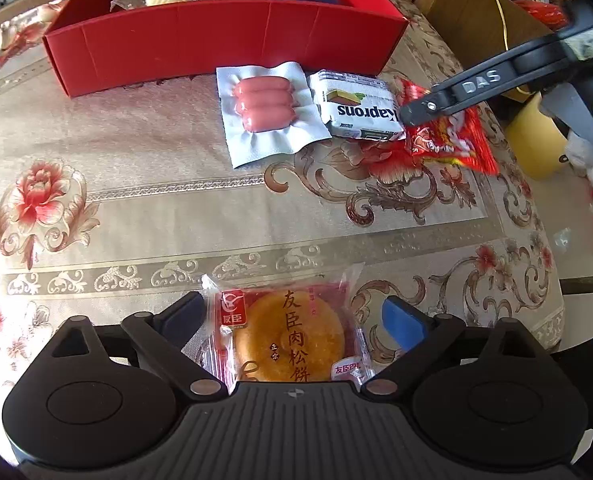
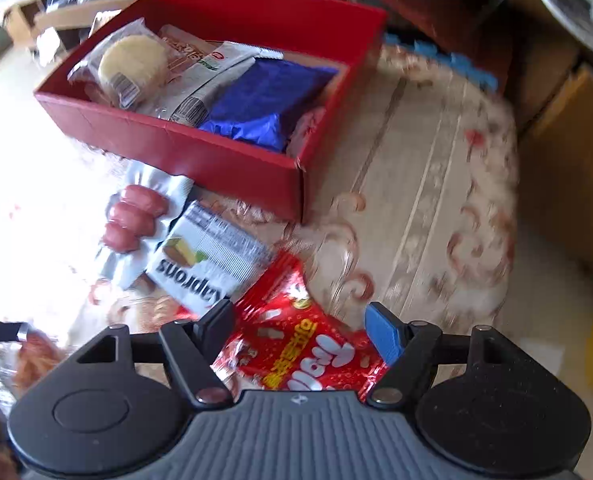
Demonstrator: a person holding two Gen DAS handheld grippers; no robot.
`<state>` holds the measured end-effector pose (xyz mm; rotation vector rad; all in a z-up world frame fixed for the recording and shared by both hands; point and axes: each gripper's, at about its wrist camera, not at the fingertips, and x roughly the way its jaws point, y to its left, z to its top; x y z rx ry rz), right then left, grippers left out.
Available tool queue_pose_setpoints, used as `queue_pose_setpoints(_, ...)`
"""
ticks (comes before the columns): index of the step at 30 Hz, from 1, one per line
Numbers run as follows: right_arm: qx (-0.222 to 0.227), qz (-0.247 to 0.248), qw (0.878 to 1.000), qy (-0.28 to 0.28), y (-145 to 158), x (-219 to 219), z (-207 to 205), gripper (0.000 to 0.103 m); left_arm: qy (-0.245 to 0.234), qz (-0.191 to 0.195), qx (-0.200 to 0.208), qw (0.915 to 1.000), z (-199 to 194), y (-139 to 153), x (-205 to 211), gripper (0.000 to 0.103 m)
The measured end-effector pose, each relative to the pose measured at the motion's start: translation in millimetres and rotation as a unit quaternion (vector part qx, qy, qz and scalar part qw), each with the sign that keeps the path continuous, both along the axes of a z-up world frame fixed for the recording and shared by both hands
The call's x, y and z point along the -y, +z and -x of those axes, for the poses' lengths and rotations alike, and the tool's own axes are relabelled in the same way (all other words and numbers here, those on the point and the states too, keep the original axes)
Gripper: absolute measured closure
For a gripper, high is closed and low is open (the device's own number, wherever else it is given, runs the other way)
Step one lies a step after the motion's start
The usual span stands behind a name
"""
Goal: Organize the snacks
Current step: 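Grasp the red Trolli candy bag with right tool while left tool reaches the pork-floss cake packet, then lift the red Trolli bag with right tool while left tool stays around the cake packet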
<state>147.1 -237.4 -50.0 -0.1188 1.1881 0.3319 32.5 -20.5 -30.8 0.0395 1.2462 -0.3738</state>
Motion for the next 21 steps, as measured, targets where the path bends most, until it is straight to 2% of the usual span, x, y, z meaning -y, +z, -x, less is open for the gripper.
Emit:
queue_pose_setpoints(2,-0.025,-0.015,1.0,-0.007,-1.4,3.4,7.9,0.033,0.001,0.001,-0.001,1.0,-0.8,-0.4,0.1,0.005)
queue_pose_setpoints(6,-0.044,0.005,0.999,0.005,-5.5,-2.9,35.3,0.032,-0.001,0.002,0.0,1.0,-0.1,-0.3,-0.7,0.005)
queue_pose_setpoints(9,-0.029,0.03,0.999,0.003,-6.1,-8.9,48.8,0.032,0.001,0.002,0.0,1.0,-0.2,0.2,-1.3,0.005)
queue_pose_setpoints(15,0.011,0.078,0.997,-0.009,-13.2,-26.6,42.9,0.031,0.005,0.002,0.01,0.9999,5.3,7.9,-3.5,0.005)
queue_pose_setpoints(18,0.014,0.074,0.997,-0.023,-13.2,-24.6,40.5,0.025,0.012,-0.007,0.006,0.9999,5.0,3.4,-5.1,0.005)
queue_pose_setpoints(20,0.002,0.063,0.997,-0.047,-15.5,-18.8,38.9,0.017,0.017,-0.011,0.003,0.9998,4.4,0.6,-6.3,0.005)
queue_pose_setpoints(21,-0.008,0.053,0.997,-0.061,-18.1,-13.4,37.0,0.017,0.019,-0.012,0.005,0.9997,4.1,0.7,-5.7,0.004)
